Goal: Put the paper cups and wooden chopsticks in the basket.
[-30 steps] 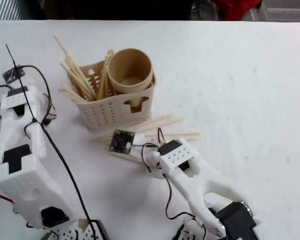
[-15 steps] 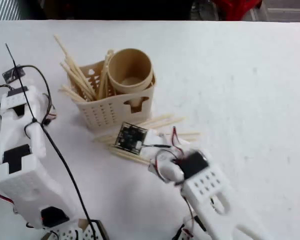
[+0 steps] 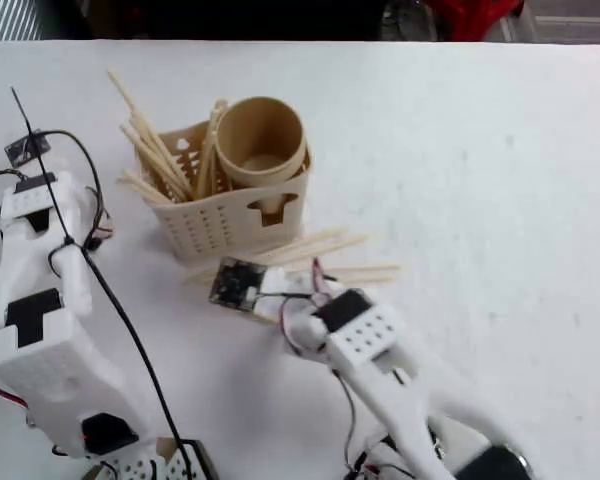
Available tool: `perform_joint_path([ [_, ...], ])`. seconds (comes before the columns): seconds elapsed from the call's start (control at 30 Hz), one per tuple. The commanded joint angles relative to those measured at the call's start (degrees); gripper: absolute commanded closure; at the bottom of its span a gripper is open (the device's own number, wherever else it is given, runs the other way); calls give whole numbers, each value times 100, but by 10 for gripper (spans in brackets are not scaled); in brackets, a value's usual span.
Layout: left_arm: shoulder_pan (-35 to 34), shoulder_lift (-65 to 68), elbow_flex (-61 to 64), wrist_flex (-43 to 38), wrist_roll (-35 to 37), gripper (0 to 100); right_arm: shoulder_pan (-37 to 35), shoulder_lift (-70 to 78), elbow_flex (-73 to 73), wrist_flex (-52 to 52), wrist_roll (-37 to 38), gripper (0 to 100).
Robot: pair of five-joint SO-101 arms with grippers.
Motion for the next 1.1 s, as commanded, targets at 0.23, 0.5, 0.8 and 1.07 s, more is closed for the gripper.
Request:
perform_joint_path([
  [0.23, 4, -163, -26, -79, 70, 976, -145, 1411, -492, -778, -53, 903],
  [0.5, 4, -163, -26, -79, 70, 976, -13, 1358, -589, -541, -62, 980],
  [0.8, 4, -163, -26, -79, 70, 976, 347, -505, -712, 312, -255, 982],
  [1.07, 4, -163, -26, -79, 70, 976, 312, -2580, -1354, 1226, -290, 982],
])
